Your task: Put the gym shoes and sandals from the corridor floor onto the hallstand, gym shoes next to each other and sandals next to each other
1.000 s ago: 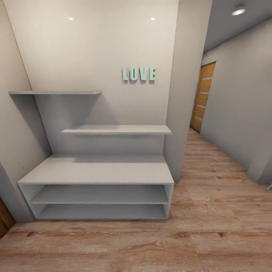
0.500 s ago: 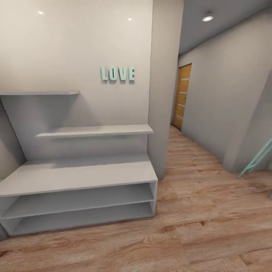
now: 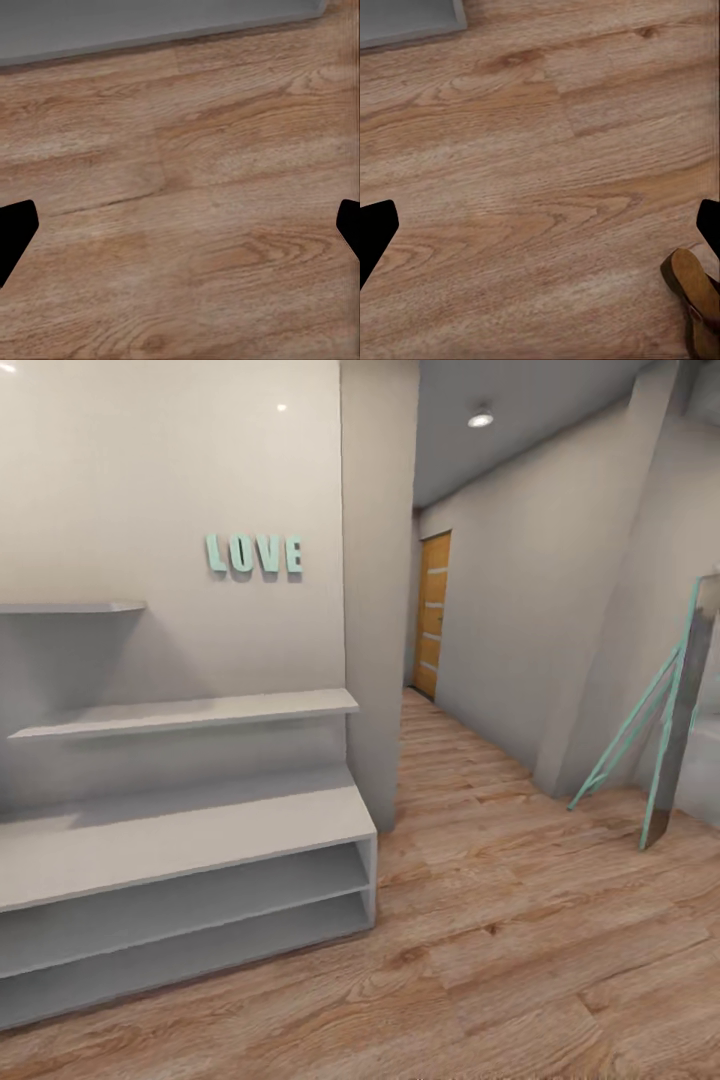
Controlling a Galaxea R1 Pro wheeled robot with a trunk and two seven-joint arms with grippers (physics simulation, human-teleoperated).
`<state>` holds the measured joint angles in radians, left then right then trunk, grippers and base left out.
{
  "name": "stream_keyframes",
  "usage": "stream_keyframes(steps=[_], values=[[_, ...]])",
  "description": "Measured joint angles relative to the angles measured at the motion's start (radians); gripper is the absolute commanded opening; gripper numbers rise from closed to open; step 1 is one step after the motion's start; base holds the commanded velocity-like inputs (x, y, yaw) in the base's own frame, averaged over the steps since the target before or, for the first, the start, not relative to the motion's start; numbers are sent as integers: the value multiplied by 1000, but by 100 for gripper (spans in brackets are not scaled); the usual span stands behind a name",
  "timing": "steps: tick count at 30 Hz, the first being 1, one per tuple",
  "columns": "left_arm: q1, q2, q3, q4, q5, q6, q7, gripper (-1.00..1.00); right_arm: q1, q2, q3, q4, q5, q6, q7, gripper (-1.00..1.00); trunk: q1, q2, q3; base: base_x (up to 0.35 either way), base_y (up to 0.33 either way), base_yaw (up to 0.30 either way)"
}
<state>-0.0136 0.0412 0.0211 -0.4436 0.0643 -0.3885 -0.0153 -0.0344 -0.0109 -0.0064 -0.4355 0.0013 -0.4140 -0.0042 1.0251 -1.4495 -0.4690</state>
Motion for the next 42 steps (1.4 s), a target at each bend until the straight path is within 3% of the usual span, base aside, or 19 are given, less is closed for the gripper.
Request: stream_keyframes(steps=[42], values=[[0,2,1,0,-4,0,0,100,0,-2,-1,2,0,0,0,100,0,0,0,4,11,-295]])
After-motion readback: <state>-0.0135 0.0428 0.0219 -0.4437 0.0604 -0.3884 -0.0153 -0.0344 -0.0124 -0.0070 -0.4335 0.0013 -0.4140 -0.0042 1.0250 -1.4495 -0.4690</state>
